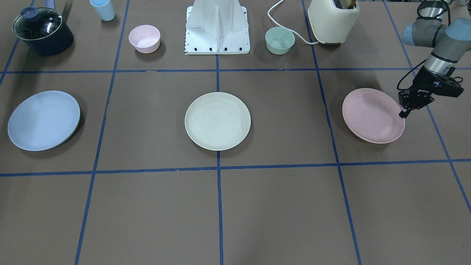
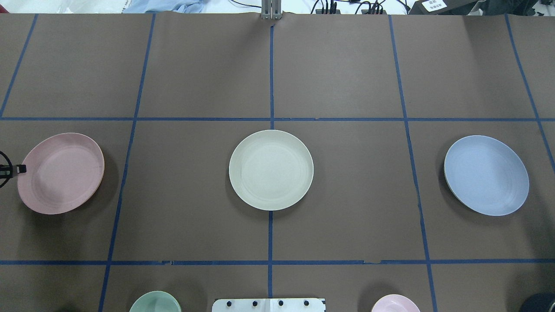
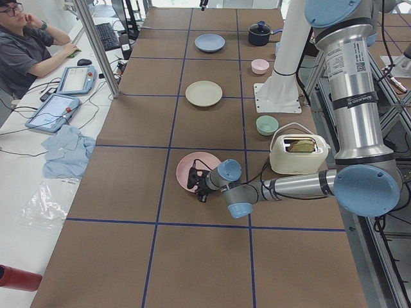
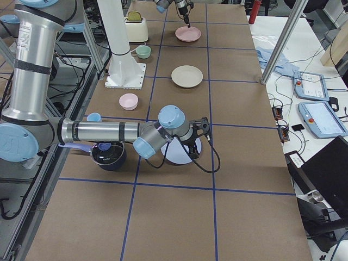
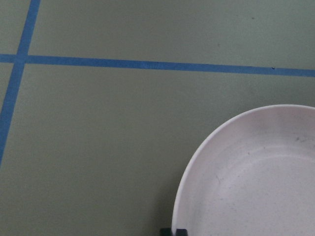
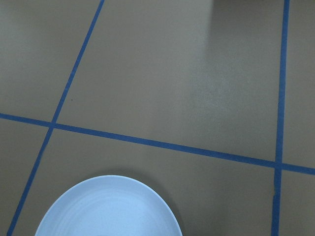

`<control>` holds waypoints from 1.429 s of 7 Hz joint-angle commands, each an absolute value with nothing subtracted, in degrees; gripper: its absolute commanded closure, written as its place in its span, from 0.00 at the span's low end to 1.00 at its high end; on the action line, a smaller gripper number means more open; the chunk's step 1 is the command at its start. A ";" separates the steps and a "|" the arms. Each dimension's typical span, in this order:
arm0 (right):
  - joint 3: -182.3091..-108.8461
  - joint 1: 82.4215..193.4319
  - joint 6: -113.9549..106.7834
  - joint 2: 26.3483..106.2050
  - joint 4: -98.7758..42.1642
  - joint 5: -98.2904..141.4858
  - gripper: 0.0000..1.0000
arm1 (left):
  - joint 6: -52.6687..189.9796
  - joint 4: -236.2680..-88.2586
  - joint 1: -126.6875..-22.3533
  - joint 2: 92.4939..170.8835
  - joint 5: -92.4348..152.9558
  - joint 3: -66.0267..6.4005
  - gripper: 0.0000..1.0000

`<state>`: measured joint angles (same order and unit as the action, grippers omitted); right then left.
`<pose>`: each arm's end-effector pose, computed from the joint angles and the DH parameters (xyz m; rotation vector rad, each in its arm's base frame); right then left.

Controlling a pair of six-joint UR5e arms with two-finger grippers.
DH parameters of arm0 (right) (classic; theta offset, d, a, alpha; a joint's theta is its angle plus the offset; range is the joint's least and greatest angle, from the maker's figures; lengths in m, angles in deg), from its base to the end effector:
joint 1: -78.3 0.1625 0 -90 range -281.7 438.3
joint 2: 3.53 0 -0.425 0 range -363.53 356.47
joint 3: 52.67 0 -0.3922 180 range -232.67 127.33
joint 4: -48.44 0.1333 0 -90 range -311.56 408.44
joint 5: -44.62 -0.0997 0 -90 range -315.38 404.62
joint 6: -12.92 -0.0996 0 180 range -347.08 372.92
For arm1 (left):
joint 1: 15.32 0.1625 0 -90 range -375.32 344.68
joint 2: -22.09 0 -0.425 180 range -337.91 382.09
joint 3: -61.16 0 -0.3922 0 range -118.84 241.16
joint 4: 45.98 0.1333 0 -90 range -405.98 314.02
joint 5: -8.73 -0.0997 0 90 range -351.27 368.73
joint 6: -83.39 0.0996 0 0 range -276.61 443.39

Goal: Stack three plates with pink and blue
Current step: 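Grasp the pink plate's rim with the left gripper and lift it, then carry the pink plate over the cream plate and lower it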

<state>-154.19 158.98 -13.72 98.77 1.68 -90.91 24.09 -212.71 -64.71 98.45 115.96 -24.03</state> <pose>-0.0070 -0.4268 0.5673 0.4312 -0.9328 -0.0190 0.1849 -0.3751 0.6648 0.4393 0.9489 -0.1431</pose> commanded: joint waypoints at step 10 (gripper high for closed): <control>-152.16 158.98 -13.80 98.33 1.77 -91.08 0.00 | -1.31 -162.26 -47.09 135.96 109.41 -41.29 1.00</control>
